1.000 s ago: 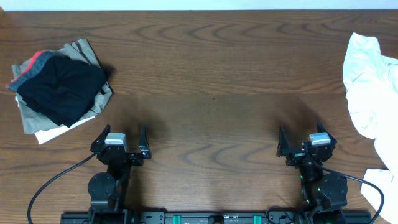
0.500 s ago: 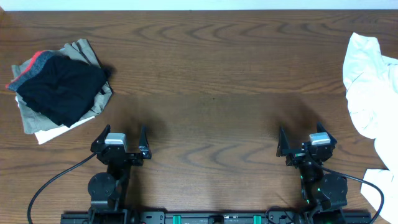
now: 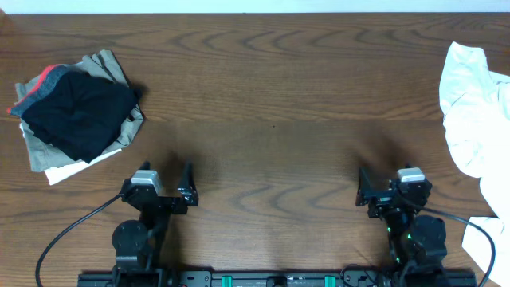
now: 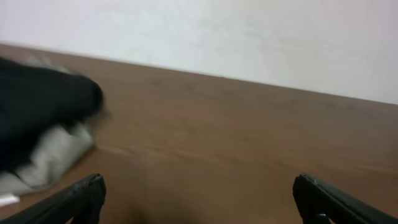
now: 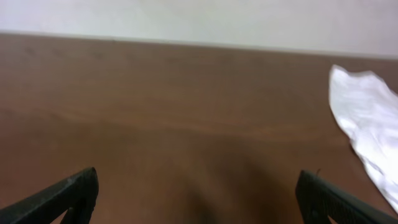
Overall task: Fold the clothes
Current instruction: 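Reach the right gripper toward the crumpled white T-shirt at right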
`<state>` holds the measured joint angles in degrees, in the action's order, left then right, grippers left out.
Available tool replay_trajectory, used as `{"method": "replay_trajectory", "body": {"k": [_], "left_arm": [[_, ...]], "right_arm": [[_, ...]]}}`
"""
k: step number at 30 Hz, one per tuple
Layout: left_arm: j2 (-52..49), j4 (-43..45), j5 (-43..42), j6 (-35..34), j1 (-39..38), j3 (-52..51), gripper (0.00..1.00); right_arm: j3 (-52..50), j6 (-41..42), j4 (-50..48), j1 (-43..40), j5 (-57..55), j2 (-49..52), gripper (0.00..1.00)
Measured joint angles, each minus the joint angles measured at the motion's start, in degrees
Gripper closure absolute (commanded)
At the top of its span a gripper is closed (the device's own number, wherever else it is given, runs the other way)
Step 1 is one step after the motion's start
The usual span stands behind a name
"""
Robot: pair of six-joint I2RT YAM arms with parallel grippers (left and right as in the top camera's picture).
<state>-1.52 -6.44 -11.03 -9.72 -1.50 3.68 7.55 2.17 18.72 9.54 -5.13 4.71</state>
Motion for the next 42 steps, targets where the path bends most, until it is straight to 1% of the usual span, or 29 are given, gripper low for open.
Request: {"method": "replay_trajectory", "body": {"k": [3,7,10,14,16,19,22,25,27,29,33,37,42], "left_arm": [[-3.02,-5.07,-1.86,-2.21,0.0,3.19,0.02],[-9.27,-11.19,-2.82,-3.5,0.0,11.13,0.02],[-15.43,-16.48,-3.3,-3.98,0.0,18.34,0.02],[-26.1,-26.56,-3.67,-4.07,0.0,28.65,0.02],[-31.56,-31.74,-3.91,-4.11,0.0,33.46,0.02],[-38.84,-37.16,-4.33,-4.24,0.0,39.89,0.02],[-43.89,-39.1,-4.72,-4.24,0.0,43.95,0.02],[-46.82,-39.58,-5.38,-4.24,0.0,45.22,0.02],[-47.65,-39.89,-5.64,-4.24,0.0,45.22,0.02],[-47.91,-39.87,-5.79,-4.24,0.0,45.22,0.02],[-47.89,-39.85,-6.19,-4.24,0.0,45.22,0.02],[-47.89,-39.89,-6.49,-4.24,0.0,45.22,0.02],[-47.87,-39.91,-6.67,-4.24,0.0,45.22,0.02]], "right_arm": [[5.33,0.2,5.25,0.0,-1.44,4.04,0.01],[14.36,0.24,11.58,0.0,-2.43,11.43,0.01],[21.46,0.98,17.33,0.0,-2.47,18.78,0.01],[29.22,2.36,24.81,0.0,-1.51,28.57,0.01],[31.93,2.58,26.14,0.0,-0.09,32.85,0.01],[34.49,2.84,26.18,0.0,1.95,38.14,0.01],[34.73,4.13,24.48,-0.42,2.34,41.13,0.01],[34.86,5.81,23.52,-3.08,0.76,43.25,0.01],[35.6,6.64,23.43,-7.23,-1.03,44.94,0.01],[37.18,6.86,22.51,-13.42,-2.27,47.06,0.01],[40.41,7.26,19.15,-28.06,-4.11,51.71,0.02],[41.13,9.35,15.91,-42.14,-5.14,57.7,0.03],[41.13,11.69,11.58,-54.77,-4.26,66.55,0.05]]}}
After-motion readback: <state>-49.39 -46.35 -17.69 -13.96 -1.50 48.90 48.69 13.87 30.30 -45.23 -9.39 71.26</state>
